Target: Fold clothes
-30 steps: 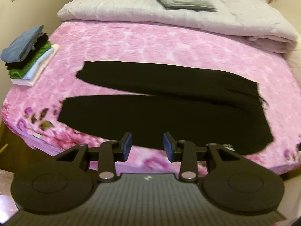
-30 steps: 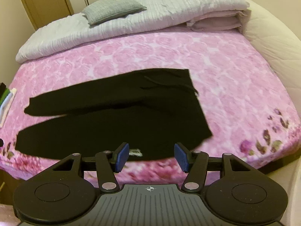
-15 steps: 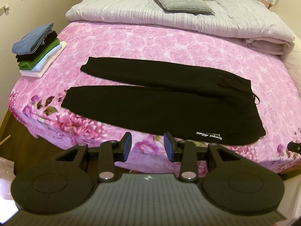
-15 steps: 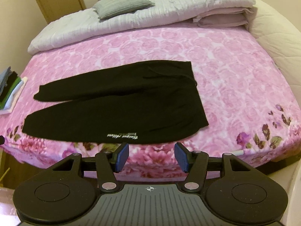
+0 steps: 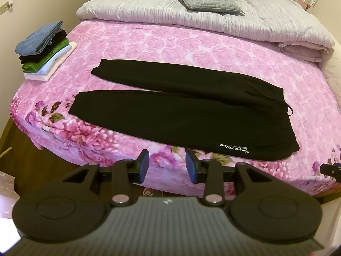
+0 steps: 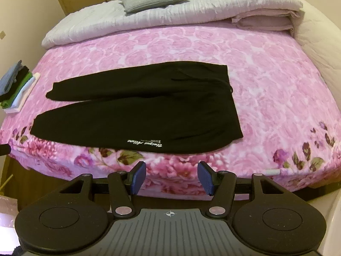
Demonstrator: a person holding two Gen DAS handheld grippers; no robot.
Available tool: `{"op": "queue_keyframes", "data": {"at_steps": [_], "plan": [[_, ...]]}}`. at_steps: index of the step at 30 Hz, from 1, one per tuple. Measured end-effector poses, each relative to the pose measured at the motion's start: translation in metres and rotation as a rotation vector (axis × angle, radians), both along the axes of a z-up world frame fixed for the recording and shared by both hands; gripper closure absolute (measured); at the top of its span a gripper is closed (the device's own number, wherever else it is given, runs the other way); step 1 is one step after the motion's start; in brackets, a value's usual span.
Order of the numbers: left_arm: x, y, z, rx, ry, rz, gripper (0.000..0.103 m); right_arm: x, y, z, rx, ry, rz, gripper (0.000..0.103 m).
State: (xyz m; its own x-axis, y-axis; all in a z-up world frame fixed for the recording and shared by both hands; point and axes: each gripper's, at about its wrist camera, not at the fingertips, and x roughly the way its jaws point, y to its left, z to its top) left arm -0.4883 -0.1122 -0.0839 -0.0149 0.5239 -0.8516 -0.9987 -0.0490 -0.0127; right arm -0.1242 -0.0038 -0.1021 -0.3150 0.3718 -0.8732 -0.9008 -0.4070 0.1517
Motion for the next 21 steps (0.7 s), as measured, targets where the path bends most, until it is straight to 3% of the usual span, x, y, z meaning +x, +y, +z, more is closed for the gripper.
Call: {"op": "queue_keyframes", "data": {"at_steps": [16, 21], "plan": [[-0.004, 0.01, -0.006, -0.029, 0.004, 0.03, 0.07, -0.009, 0.012, -0.007, -0.011, 0.006, 0.035, 0.046], [-0.006, 0.025, -0.017, -0.039, -0.055, 0.005, 0.07, -0.011, 0.023, -0.016, -0.033, 0.016, 0.012, 0.046]]}}
